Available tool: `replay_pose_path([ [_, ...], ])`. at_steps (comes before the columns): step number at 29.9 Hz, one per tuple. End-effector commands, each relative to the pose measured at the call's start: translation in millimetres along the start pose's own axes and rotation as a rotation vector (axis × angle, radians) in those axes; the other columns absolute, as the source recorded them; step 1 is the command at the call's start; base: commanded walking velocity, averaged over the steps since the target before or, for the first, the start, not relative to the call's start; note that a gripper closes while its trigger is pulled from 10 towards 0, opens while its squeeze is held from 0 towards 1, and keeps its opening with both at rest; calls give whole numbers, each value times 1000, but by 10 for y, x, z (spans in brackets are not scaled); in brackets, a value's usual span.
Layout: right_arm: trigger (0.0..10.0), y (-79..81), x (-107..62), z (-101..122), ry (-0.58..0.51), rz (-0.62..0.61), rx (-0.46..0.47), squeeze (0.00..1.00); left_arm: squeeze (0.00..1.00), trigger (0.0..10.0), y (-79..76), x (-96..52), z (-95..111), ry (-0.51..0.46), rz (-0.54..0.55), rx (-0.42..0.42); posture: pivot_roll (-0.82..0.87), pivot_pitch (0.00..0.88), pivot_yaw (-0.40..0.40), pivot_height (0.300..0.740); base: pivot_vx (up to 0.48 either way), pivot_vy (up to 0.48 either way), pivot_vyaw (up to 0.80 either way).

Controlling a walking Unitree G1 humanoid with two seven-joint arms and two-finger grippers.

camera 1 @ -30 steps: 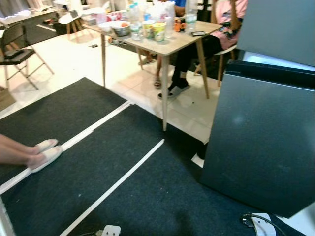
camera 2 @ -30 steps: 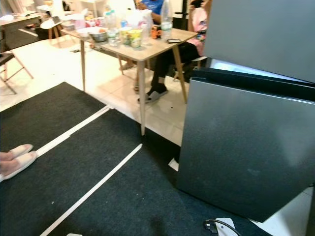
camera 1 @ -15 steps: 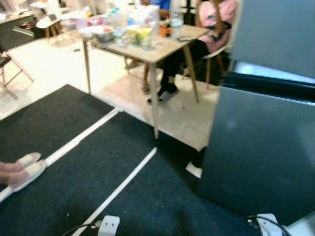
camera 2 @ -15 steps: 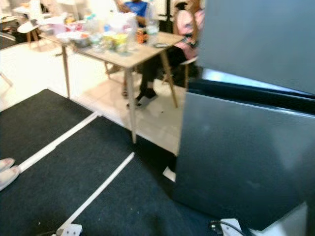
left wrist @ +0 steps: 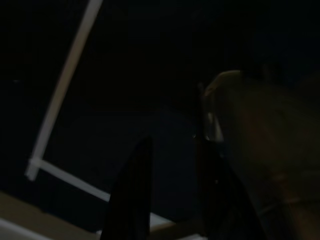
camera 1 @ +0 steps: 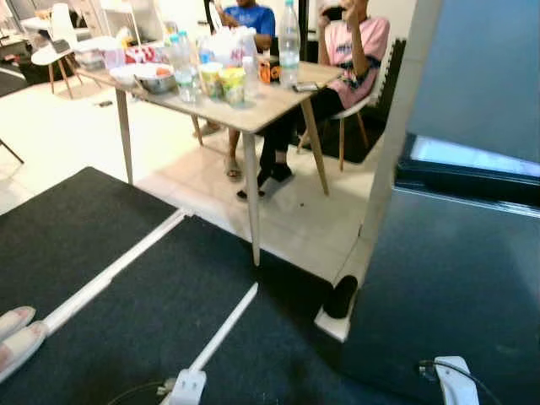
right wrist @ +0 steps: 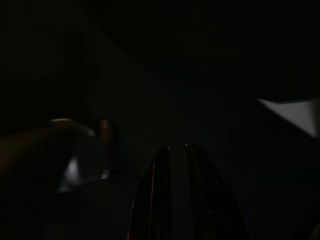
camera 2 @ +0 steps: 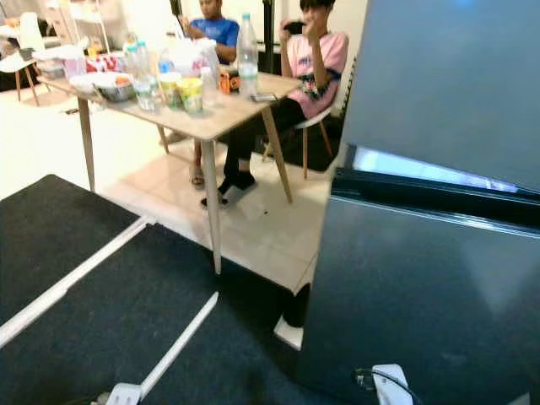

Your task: Restocking fridge

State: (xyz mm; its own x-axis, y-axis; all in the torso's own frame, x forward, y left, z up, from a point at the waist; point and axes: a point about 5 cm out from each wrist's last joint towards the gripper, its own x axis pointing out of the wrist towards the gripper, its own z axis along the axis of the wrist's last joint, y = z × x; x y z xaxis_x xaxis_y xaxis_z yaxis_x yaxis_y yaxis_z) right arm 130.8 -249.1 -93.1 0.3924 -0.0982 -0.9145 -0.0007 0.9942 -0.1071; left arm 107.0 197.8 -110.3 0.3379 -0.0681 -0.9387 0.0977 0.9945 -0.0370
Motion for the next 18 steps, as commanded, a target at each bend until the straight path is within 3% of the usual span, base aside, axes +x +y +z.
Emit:
replay_pose_path([
  [1, 10000, -11, 0, 35, -23, -8, 23, 0, 0, 10000, -52, -3, -132, 55, -20, -3, -59, 0, 35, 740, 352, 0, 0],
  [5, 10000, -46, 0, 151, -78, -26, 82, 0, 0, 10000, -51, -2, -124, 48, -12, -6, -59, 0, 35, 740, 307, 0, 0],
  [11, 10000, -191, -38, 659, -270, -69, 221, 0, 0, 10000, -54, 0, -114, 43, -9, -4, -59, 0, 35, 740, 0, 0, 0],
  [13, 10000, -211, -49, 731, -295, -73, 236, 0, 0, 10000, -55, 0, -113, 42, -9, -3, -59, 0, 35, 740, 0, 0, 0],
  [14, 10000, -226, -63, 833, -327, -71, 246, 0, 0, 10000, -55, 0, -112, 43, -10, -3, -61, 0, 34, 740, 0, 0, 0],
  [15, 10000, -257, -113, 1102, -413, -65, 265, 0, 0, 10000, -57, 1, -109, 43, -13, -2, -61, 0, 34, 740, 0, 0, 0],
  [16, 10000, -257, -113, 1102, -413, -65, 265, 0, 0, 10000, -57, 1, -109, 43, -13, -2, -61, 0, 34, 740, 0, 0, 0],
  [18, 10000, -277, -169, 1332, -487, -59, 270, 0, 0, 10000, -60, 2, -110, 42, -15, -3, -57, 0, 32, 740, 0, 0, 0],
])
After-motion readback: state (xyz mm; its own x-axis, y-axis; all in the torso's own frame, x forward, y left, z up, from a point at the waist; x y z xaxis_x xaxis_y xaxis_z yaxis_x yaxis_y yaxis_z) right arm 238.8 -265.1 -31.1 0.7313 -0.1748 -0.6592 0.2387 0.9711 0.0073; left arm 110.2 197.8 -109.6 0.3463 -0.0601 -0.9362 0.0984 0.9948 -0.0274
